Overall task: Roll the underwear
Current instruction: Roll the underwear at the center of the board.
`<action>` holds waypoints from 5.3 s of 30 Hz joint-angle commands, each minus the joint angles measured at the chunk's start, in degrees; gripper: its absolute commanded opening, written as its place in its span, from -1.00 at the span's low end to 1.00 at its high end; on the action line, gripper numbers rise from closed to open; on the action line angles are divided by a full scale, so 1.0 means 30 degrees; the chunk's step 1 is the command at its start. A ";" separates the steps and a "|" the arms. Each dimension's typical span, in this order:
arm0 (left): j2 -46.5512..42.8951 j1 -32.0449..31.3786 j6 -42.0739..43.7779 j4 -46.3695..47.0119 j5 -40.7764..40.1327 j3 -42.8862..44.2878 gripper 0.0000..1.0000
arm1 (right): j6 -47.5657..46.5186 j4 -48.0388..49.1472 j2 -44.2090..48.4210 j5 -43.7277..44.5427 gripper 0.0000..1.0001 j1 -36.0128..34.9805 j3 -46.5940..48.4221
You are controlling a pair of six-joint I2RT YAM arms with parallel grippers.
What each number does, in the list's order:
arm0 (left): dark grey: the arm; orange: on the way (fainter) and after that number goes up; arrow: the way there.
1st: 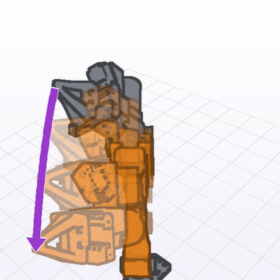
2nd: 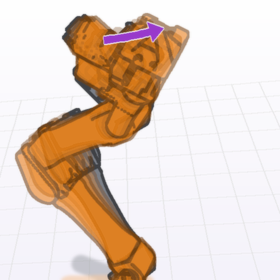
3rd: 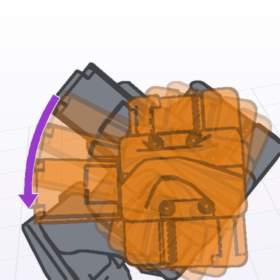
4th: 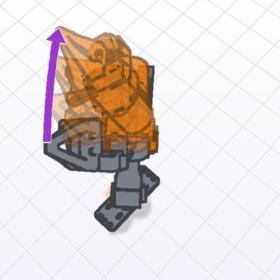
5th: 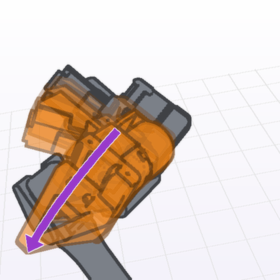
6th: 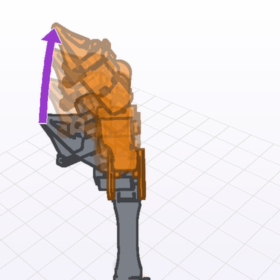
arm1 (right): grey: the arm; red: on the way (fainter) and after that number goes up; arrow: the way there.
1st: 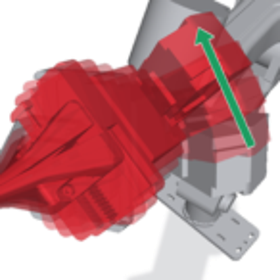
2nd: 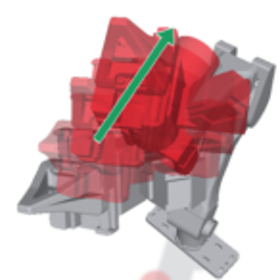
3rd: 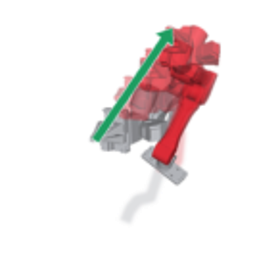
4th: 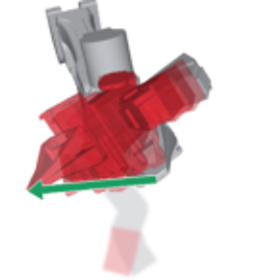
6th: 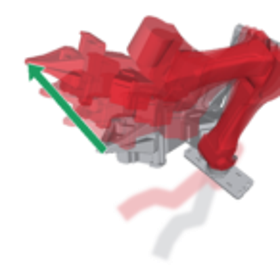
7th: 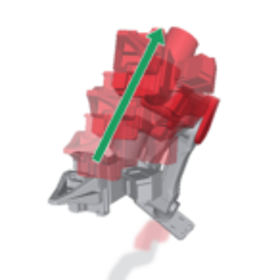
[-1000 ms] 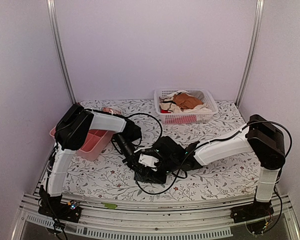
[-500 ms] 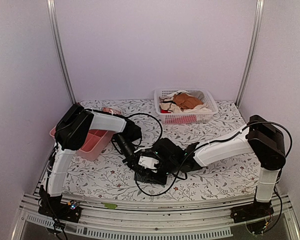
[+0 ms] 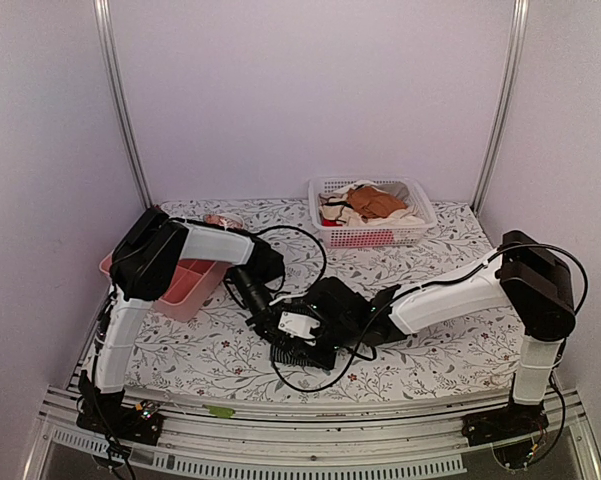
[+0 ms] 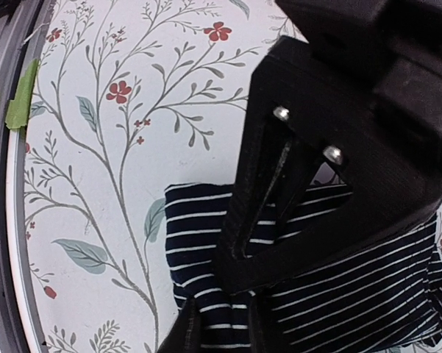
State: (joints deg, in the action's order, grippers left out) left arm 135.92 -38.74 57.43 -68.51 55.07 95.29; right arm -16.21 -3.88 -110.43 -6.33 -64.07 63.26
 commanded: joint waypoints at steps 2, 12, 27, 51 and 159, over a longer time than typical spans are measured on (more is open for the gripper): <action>-0.0932 0.1039 -0.0818 0.1621 -0.0078 0.0364 -0.41 | 0.0239 -0.2844 -0.0059 -0.0773 -1.00 -0.0130 -0.0933; -1.0656 0.5469 -0.5673 1.2842 -0.0519 -0.6822 0.26 | 0.4138 -0.1960 -0.0146 -0.7099 -1.00 0.1860 -0.0338; -2.1198 0.0603 -0.2716 2.4150 -0.7736 -2.1248 0.27 | 0.9072 -0.2110 -0.5272 -1.8289 -1.00 0.6222 0.3185; -1.2878 -0.4482 -0.2066 2.6339 -1.2092 -1.8182 -0.54 | 0.8898 -0.2763 -0.7189 -1.7150 -1.00 0.6753 0.4371; -1.2730 -0.2990 -0.2806 2.6063 -1.1705 -1.7025 0.21 | 0.8919 -0.3683 -0.7265 -1.5860 -1.00 0.7524 0.5143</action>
State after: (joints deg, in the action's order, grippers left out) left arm 93.84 -46.54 47.79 6.87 23.59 41.36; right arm 12.23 -11.62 -130.04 -61.91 -42.28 80.71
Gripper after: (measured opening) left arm 0.620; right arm 0.034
